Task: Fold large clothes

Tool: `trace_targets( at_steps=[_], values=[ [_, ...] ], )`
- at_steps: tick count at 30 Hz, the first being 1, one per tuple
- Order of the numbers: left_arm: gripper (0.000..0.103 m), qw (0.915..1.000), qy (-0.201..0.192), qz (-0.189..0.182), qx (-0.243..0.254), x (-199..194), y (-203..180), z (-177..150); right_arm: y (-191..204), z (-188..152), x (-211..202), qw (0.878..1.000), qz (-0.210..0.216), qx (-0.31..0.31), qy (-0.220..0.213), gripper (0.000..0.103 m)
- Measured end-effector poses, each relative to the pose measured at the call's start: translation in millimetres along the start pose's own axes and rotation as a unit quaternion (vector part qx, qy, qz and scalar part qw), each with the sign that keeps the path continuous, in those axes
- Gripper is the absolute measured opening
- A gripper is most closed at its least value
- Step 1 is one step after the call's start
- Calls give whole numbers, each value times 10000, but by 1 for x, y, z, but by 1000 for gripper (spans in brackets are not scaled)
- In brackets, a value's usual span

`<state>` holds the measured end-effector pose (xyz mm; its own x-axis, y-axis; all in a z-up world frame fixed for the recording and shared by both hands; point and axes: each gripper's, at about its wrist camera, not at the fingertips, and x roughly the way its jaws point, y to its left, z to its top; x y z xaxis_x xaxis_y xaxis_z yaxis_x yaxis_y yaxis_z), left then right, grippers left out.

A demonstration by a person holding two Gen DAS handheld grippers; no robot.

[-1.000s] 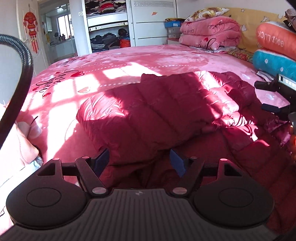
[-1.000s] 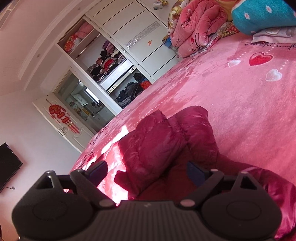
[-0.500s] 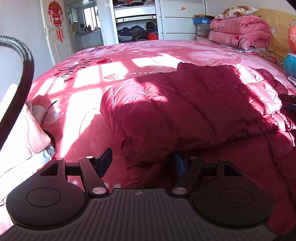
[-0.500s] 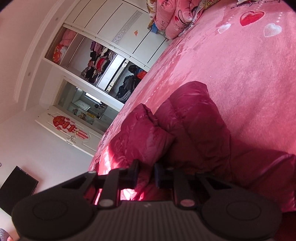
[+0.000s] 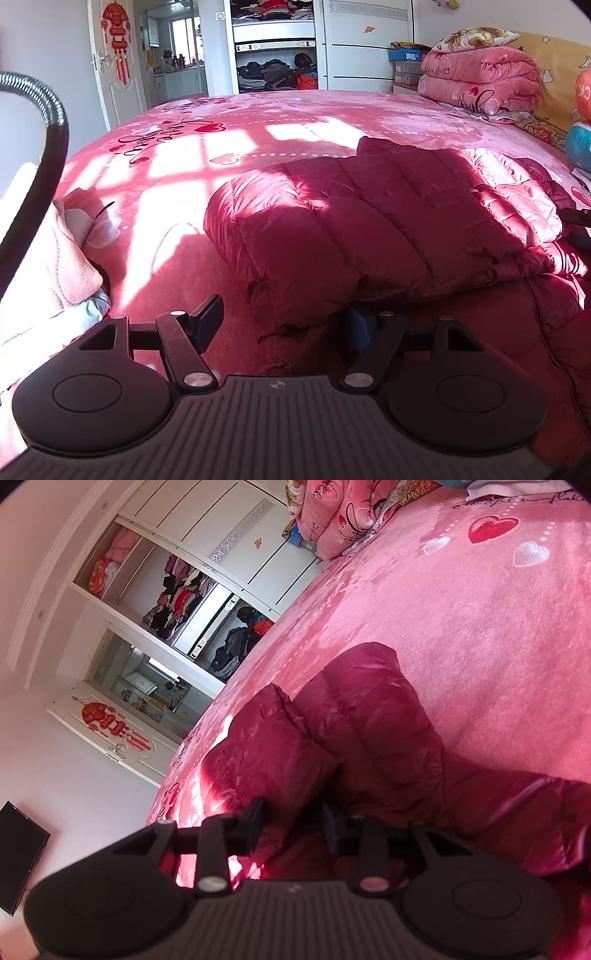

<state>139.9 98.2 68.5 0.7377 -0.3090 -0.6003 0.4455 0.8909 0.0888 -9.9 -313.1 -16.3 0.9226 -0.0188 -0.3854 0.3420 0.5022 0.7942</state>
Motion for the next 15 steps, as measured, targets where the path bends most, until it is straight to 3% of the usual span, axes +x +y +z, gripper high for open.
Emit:
trace_targets(
  at_steps=[4,6,8,10,15],
  values=[
    [87,10000,-26,-16,-7,-1,0,0,3,-3,7,10000,83,1,-5,50],
    [87,10000,-10,-13,-26,0,-2,0,2,-3,10,9995,308,66,-48,51],
    [87,10000,-1,-13,-27,1,-2,0,0,-3,13,9989,444,124,-58,41],
    [87,10000,6,-6,-22,1,-2,0,0,-2,14,9987,481,167,-61,11],
    [87,10000,-24,-64,17,-3,-5,2,18,6,-6,9986,436,147,-269,3]
  ],
)
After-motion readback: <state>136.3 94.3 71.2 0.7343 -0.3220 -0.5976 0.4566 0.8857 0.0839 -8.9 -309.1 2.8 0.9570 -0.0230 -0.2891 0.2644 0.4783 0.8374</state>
